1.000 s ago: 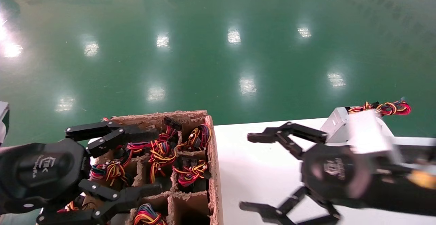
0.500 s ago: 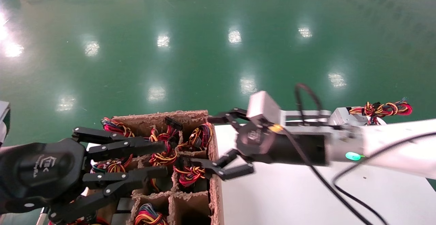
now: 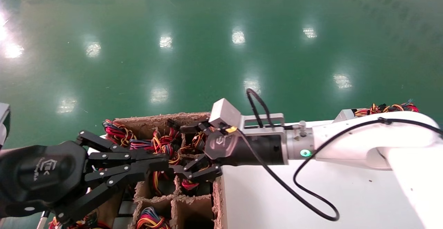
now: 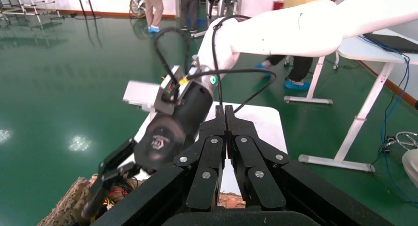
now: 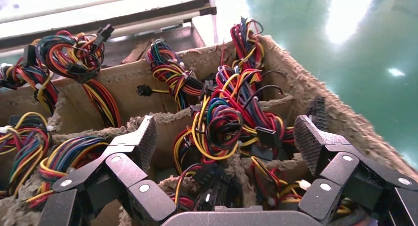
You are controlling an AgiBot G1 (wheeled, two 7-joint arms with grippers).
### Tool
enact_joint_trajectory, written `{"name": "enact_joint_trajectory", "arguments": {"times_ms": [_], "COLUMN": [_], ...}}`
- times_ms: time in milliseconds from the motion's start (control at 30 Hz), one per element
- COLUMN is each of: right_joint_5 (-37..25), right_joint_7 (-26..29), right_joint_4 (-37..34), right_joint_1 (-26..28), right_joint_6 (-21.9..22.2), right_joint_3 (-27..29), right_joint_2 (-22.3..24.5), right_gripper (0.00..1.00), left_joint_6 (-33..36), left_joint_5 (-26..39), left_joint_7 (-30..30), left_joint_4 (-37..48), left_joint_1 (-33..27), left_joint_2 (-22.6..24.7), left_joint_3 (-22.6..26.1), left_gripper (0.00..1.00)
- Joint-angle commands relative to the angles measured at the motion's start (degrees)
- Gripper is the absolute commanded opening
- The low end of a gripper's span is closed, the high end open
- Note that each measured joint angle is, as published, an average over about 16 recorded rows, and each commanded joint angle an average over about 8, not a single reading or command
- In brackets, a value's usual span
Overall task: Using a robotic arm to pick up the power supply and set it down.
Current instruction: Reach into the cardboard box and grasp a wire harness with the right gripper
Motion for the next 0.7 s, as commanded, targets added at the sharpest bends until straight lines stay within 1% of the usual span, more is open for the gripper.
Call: {"name": "enact_joint_trajectory", "arguments": {"times_ms": [33, 200, 367, 700], "right_joint_5": [-0.39, -1.27, -2.08, -3.01], "right_joint_7": [-1.05, -2.86, -4.15, -5.29], "right_joint_4": [-2.34, -6.28, -8.74, -10.28], "right_joint_1": [0.72, 2.13, 2.84, 3.77], "right_joint_6": [-0.32, -0.9, -0.94, -1.78], "right_joint_3": [-0.38, -1.19, -1.96, -3.28], "right_joint_2": [-1.29, -3.78, -5.62, -6.19], "right_gripper": [0.0, 0.0, 0.0, 0.0], "left_joint_6": [0.0, 0.0, 0.0, 0.0], "left_joint_5": [0.0, 0.0, 0.0, 0.0], "left_joint_7": [0.0, 0.0, 0.0, 0.0], "left_joint_4": [0.0, 0.0, 0.0, 0.0], "left_joint_1": [0.0, 0.0, 0.0, 0.0], "left_joint_2": [0.0, 0.0, 0.0, 0.0], "left_joint_3": [0.0, 0.0, 0.0, 0.0], "left_gripper": [0.0, 0.0, 0.0, 0.0]}}
